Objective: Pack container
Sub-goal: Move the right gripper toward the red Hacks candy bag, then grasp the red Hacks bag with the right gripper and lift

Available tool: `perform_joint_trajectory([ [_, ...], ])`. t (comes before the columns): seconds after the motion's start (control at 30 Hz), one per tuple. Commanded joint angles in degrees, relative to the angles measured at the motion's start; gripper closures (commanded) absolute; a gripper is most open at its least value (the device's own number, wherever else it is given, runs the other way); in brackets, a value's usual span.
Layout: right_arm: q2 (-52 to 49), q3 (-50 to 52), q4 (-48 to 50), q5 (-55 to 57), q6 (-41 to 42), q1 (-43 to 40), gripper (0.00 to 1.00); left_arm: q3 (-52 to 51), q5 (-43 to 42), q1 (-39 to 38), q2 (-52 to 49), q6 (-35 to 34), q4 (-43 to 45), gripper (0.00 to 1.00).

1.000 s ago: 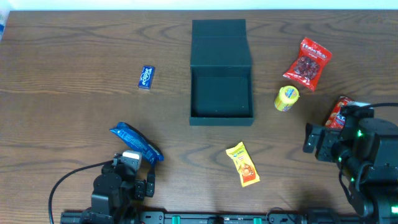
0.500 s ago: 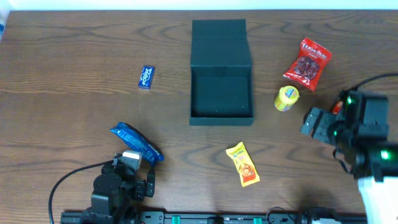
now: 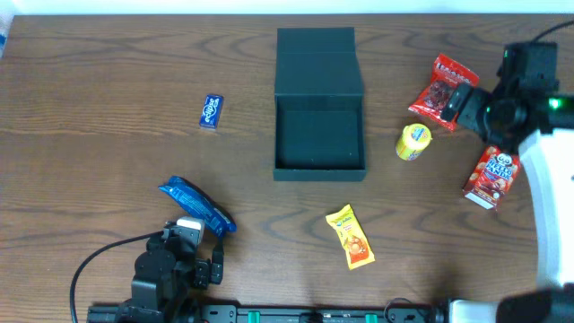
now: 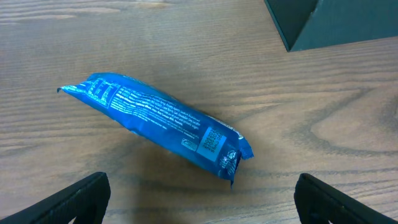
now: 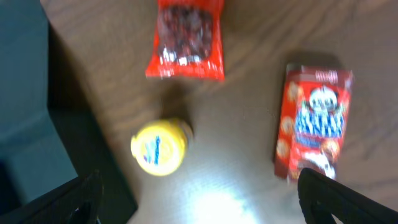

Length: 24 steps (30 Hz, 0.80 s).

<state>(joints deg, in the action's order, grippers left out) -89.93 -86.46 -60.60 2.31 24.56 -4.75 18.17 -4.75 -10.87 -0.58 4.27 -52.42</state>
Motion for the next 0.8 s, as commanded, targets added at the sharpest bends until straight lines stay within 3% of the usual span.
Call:
perform_joint_trajectory([
  [0.0, -5.27, -5.46, -0.07, 0.17, -3.54, -1.44, 0.01, -2.43, -0.42, 0.39, 0.37, -0.42, -1.20, 0.05],
  [0.33, -22.75, -11.85, 4.90, -2.27, -10.54, -3.96, 0.01, -2.43, -0.42, 0.39, 0.37, -0.42, -1.20, 0.05],
  [0.77, -33.03, -11.82, 16.85, -4.31, -11.34, -3.43, 0.01, -2.43, -0.42, 0.39, 0.37, -0.42, -1.20, 0.05],
])
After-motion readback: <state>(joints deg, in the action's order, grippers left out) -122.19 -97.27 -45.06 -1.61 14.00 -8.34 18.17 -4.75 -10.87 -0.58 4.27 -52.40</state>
